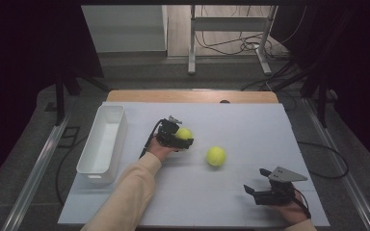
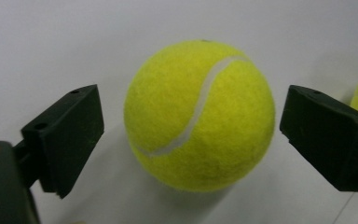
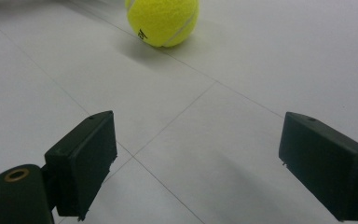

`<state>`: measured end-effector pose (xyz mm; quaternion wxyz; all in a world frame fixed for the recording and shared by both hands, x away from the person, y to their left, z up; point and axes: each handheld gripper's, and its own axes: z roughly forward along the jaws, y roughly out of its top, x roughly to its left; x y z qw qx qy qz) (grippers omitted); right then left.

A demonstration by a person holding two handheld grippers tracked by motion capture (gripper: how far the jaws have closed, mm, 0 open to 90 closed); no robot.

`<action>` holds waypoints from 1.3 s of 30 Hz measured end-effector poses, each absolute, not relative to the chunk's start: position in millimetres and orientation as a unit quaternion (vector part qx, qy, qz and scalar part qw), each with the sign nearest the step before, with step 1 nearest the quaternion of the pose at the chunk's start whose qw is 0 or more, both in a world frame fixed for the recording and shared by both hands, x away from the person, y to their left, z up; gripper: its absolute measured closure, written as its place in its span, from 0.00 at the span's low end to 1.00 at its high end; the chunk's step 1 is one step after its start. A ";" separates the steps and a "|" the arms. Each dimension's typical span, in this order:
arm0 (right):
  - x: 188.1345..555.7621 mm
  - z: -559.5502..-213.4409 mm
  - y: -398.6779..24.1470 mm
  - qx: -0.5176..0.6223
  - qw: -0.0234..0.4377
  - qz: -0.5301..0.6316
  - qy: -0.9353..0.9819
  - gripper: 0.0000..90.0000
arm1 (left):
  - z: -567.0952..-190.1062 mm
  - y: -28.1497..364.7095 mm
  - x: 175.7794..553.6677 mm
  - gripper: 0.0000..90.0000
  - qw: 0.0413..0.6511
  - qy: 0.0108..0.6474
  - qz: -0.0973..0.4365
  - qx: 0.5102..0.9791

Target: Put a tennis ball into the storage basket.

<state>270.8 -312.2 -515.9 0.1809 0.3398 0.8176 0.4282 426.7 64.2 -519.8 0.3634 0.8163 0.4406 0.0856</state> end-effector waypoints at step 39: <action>270.7 -516.2 -312.0 0.345 0.189 0.420 0.818 0.13 | -487.3 73.6 401.0 0.29 0.405 0.406 0.105 0.812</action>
